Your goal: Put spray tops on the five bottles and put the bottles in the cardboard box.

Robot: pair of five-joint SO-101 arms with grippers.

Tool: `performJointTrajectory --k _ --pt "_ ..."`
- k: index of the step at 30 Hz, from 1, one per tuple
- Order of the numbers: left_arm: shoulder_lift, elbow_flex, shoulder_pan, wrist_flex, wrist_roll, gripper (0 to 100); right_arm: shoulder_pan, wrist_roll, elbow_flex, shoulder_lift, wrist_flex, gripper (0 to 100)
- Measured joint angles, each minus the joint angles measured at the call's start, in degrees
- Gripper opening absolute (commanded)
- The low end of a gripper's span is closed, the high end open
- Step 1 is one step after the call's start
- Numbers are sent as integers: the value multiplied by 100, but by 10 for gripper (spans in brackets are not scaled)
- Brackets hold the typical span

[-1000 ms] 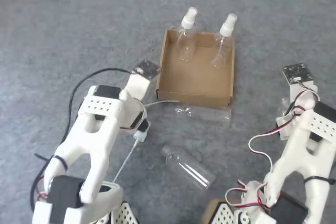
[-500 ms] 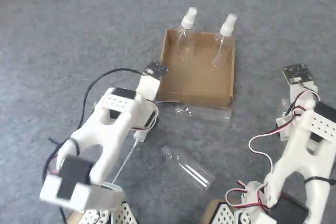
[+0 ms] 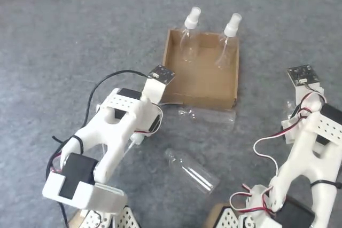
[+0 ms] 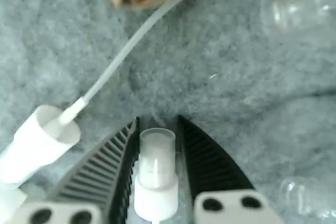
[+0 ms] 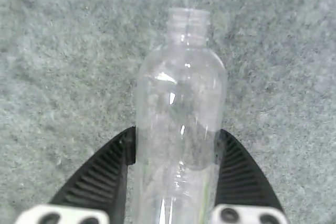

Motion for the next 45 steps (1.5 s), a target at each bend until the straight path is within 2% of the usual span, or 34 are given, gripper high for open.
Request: performJointTrajectory --k 4,14,25,29,32,39,45 --pt "0 -18 -26 70 0 191 0 0 0 0 0 113" --pt "9 -211 -44 695 0 172 0 0 0 0 0 113" --pt "9 -211 -26 677 0 9 0 0 0 0 0 113" --pt "-35 -211 -26 668 0 9 0 0 0 0 0 113" --pt "-492 -202 -26 791 0 9 0 0 0 0 0 136" --pt "-2497 -70 -26 1143 281 10 0 0 0 0 193 320" --pt "-3675 677 -35 862 316 11 0 0 0 0 352 330"
